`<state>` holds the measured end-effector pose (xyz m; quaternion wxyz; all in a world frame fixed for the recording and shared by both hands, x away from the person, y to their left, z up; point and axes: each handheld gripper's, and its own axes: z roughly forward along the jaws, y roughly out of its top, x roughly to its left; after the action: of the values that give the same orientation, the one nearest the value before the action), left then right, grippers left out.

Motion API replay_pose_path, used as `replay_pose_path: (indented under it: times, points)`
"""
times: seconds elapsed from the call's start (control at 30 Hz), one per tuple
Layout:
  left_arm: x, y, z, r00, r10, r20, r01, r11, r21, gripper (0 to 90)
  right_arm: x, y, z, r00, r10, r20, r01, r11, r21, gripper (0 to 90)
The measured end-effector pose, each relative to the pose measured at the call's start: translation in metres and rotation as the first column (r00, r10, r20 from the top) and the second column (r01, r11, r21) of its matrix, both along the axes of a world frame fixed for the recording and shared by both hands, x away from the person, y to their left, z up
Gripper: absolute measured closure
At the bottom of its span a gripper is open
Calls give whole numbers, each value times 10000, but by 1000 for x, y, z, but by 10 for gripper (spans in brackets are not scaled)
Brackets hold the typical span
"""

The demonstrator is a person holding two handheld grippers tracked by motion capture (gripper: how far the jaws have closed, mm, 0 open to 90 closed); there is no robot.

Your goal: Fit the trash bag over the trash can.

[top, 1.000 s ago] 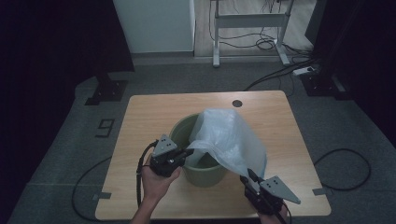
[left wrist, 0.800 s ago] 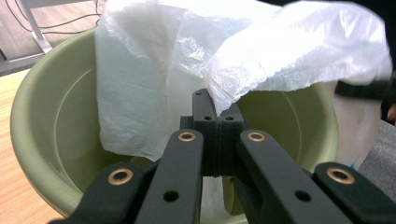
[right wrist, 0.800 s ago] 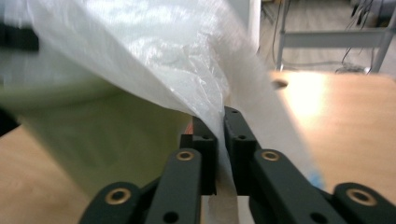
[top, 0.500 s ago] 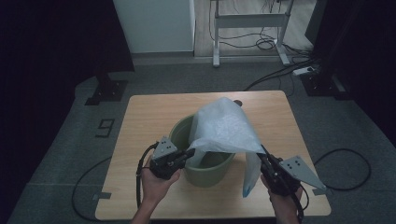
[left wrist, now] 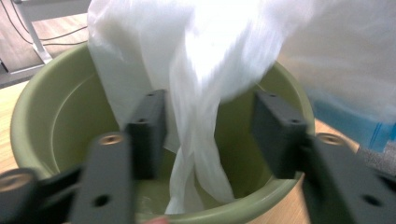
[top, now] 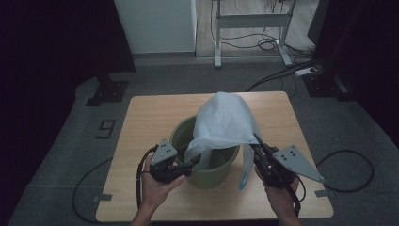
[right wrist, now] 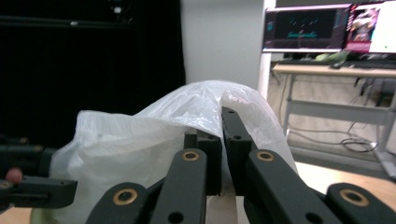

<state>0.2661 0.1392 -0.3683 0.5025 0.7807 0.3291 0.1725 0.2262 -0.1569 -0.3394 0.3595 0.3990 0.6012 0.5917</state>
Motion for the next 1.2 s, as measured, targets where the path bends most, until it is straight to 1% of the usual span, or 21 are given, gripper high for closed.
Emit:
replay_pose_path:
  times: [0.03, 0.07, 0.1, 0.23, 0.27, 0.3, 0.4, 0.53, 0.67, 0.7, 0.73, 0.8, 0.87, 0.9, 0.93, 1.0, 1.03, 1.07, 1.1, 1.17, 1.2]
  points:
    - [-1, 0, 1, 10000, 13, 88, -13, 10000, 33, 382, 1, 1, -1, 10000, 51, -55, -51, 10000, -27, 871]
    - [-1, -1, 3, 9998, 21, 185, -23, 10000, 80, 355, 4, 4, -3, 9997, 191, -161, -191, 9998, -38, 872]
    - [-1, -1, 3, 9998, 21, 185, -23, 10000, 80, 351, 4, 4, -3, 9997, 191, -161, -191, 9998, -38, 872]
    - [-1, -4, 7, 9992, -145, 383, 139, 9998, 161, 353, 7, 9, -5, 9977, 615, -286, -618, 9980, -96, 871]
    - [-1, -5, 8, 9990, -175, 406, 169, 9997, 158, 365, 8, 13, -5, 9957, 851, -371, -857, 9962, -144, 870]
    - [-1, -6, 9, 9989, -199, 426, 192, 9997, 164, 365, 8, 13, -5, 9957, 851, -371, -857, 9962, -144, 870]
    - [0, -12, 8, 9988, -275, 412, 266, 9994, 230, 412, 11, 19, -7, 9924, 1127, -501, -1136, 9934, -146, 867]
    - [1, -14, 7, 9985, -282, 478, 273, 9994, 192, 519, 14, 26, -10, 9892, 1317, -638, -1328, 9910, -137, 858]
    - [2, -11, 8, 9984, -320, 459, 317, 9995, 52, 669, 17, 30, -11, 9860, 1500, -726, -1513, 9884, -136, 858]
    - [3, -10, 8, 9986, -318, 428, 316, 9995, 71, 669, 17, 30, -11, 9860, 1500, -726, -1513, 9884, -136, 858]
    - [5, -8, 8, 9989, -344, 328, 342, 9994, 73, 746, 18, 32, -12, 9840, 1600, -777, -1613, 9868, -105, 854]
    - [6, -6, 8, 9989, -401, 250, 400, 9992, 44, 813, 19, 33, -14, 9825, 1665, -836, -1681, 9857, -121, 842]
    - [7, -5, 7, 9989, -421, 217, 421, 9991, -11, 867, 19, 34, -16, 9811, 1718, -890, -1736, 9847, -129, 819]
    - [8, -2, 7, 9990, -405, 208, 407, 9991, -99, 867, 19, 34, -16, 9811, 1718, -890, -1736, 9847, -129, 819]
    - [9, 0, 7, 9991, -354, 222, 359, 9991, -221, 886, 19, 35, -17, 9799, 1773, -914, -1794, 9837, -152, 792]
    - [10, 6, 7, 9996, -142, 237, 153, 9987, -495, 900, 15, 37, -21, 9854, 1469, -863, -1505, 9879, -379, 557]
    - [11, 9, 8, 9997, -44, 239, 59, 9980, -627, 900, 15, 37, -21, 9854, 1469, -863, -1505, 9879, -379, 557]
    - [11, 12, 8, 9997, 45, 245, -27, 9974, -715, 900, 12, 38, -23, 9898, 1176, -804, -1222, 9910, -553, 472]
    - [11, 14, 9, 9996, 129, 239, -109, 9965, -829, 900, 10, 39, -26, 9925, 946, -772, -999, 9927, -677, 418]
    - [12, 19, 10, 9995, 238, 229, -215, 9951, -962, 900, 5, 39, -32, 9918, 880, -925, -953, 9924, -780, 371]
    - [12, 20, 10, 9993, 298, 227, -274, 9944, -1023, 900, 3, 38, -35, 9913, 873, -983, -957, 9918, -842, 369]
